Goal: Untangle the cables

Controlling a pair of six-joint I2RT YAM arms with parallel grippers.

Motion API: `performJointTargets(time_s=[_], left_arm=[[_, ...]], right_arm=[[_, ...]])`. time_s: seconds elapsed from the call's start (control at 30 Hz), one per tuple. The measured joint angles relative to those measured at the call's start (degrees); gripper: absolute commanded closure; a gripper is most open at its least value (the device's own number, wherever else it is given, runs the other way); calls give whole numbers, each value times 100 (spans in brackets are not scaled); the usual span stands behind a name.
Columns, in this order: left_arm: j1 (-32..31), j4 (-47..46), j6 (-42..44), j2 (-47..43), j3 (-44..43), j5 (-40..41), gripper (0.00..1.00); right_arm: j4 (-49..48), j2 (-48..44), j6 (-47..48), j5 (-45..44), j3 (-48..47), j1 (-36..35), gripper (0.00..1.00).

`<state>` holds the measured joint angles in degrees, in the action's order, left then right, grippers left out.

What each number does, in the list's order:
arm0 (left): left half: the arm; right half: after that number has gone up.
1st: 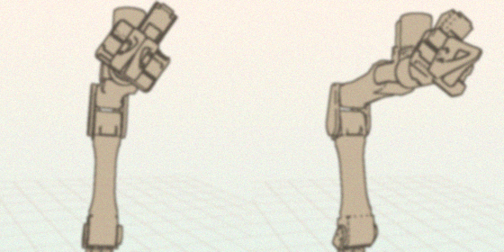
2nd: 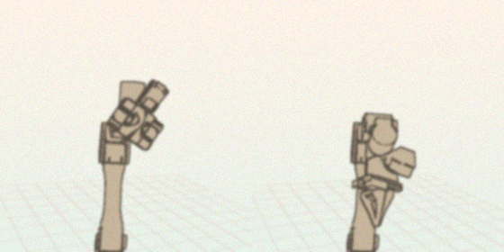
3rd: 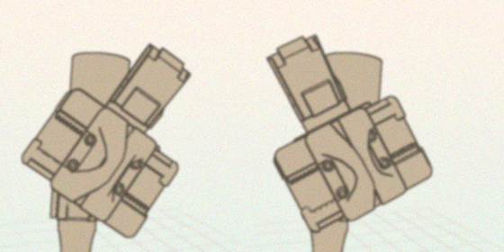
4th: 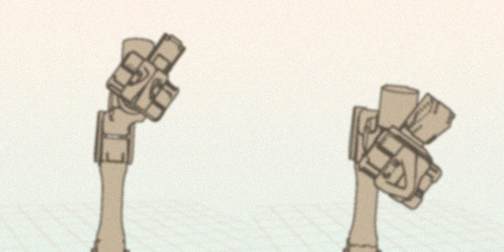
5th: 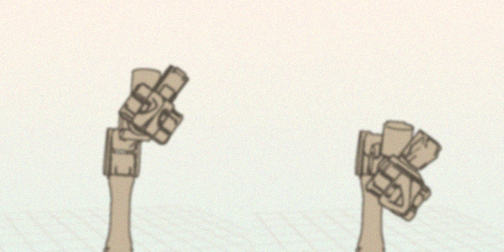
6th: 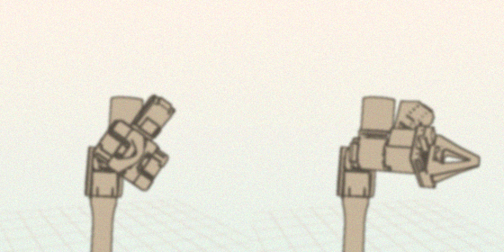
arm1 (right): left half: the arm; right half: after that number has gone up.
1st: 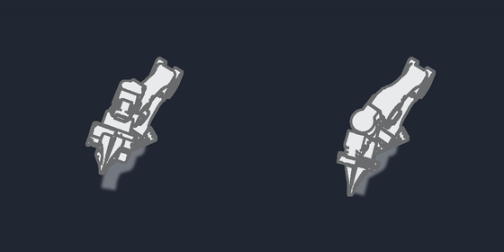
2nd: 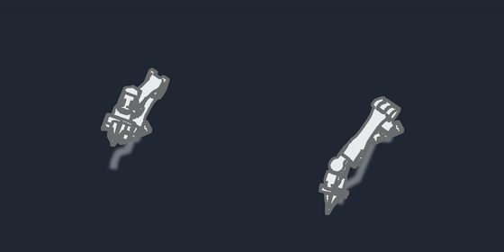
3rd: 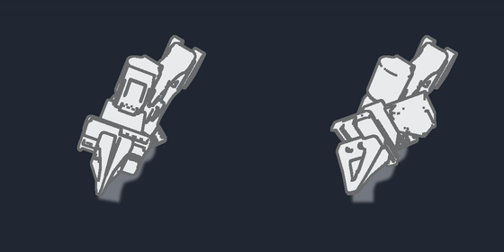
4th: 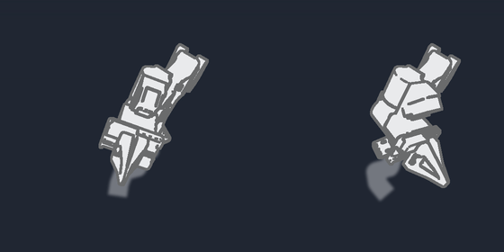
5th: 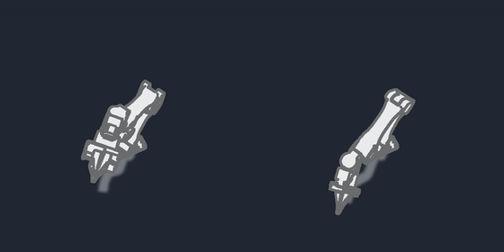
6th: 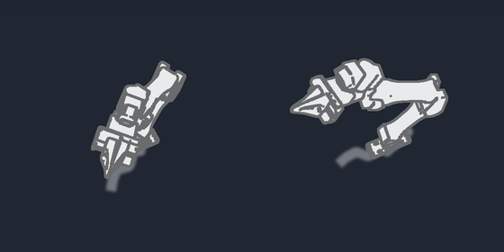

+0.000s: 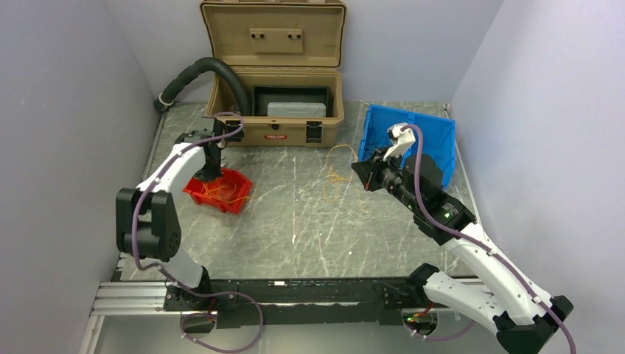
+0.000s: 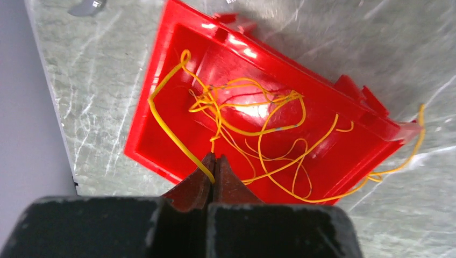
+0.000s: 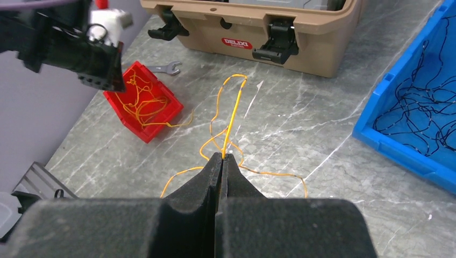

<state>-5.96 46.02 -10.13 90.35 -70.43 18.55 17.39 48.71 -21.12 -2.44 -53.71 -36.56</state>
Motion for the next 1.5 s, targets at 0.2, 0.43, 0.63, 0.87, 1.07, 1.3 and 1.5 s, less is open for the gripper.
performJointTargets(time_s=[0.2, 0.43, 0.63, 0.87, 1.07, 1.3, 1.5], left_arm=[[-181, 304, 7, 719, -4, 105, 100], [-184, 879, -363, 1141, -293, -177, 68], [-181, 780, -608, 855, -293, -262, 33], [-181, 673, -717, -391, -369, -442, 3], [-177, 651, -741, -1325, -378, -741, 0], [-146, 299, -964, -2581, -79, -1491, 9], [-319, -608, -1980, -3342, 1534, -2323, 15]], right_arm=[[4, -44, 9, 42, -2, 0, 100], [15, -28, 24, 144, -55, 7, 100], [26, -149, 63, 142, -81, 24, 100], [17, -118, 59, 205, -81, 31, 100], [-195, 605, 26, 804, -129, 44, 100], [-691, 1790, -216, 1425, -501, -81, 100], [-1239, 2288, -459, 1360, -833, -516, 100]])
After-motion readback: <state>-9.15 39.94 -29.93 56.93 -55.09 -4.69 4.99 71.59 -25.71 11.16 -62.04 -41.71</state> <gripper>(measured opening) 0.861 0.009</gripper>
